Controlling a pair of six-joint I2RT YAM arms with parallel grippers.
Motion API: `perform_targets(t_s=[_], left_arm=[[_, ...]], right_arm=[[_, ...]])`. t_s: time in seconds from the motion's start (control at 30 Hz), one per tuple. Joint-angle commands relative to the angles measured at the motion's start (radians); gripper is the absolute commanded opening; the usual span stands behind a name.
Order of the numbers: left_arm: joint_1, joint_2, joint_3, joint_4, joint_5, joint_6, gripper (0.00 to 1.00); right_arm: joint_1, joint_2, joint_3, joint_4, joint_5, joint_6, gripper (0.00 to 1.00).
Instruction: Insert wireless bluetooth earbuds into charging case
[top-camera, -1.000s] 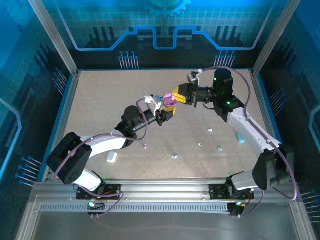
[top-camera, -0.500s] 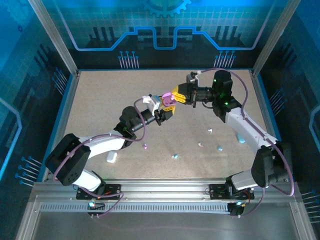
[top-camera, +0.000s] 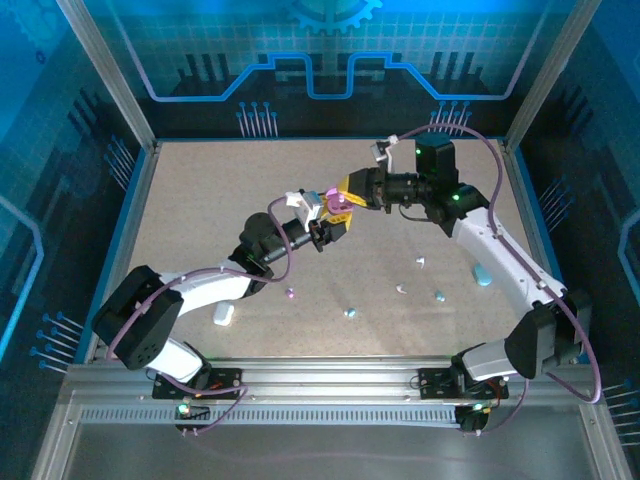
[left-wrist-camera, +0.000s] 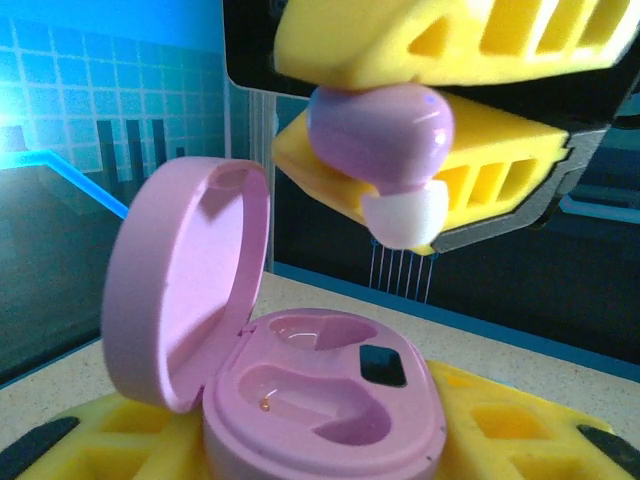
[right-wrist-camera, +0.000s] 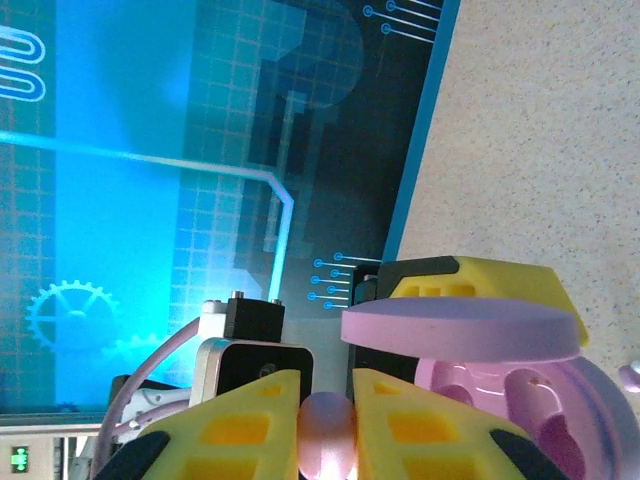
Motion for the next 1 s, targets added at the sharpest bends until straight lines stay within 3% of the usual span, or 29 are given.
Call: perform_targets(t_s=[0.0, 0.57, 0.97], left_arm=[[0.002, 0.006, 0.027, 0.064, 0.026, -0.021, 0.45], [0.001, 0.006, 0.027, 0.078, 0.032, -0.036, 0.45], [0.002, -0.004, 0.026, 0.099, 0.014, -0.045, 0.45]], right_arm=[[0.037, 0.013, 0.042, -0.084, 0.049, -0.089, 0.18], [0.1, 0.027, 0.048, -0.119, 0.205, -0.193, 0.18], [0.126, 0.026, 0.09, -0.308, 0.324, -0.319, 0.22]])
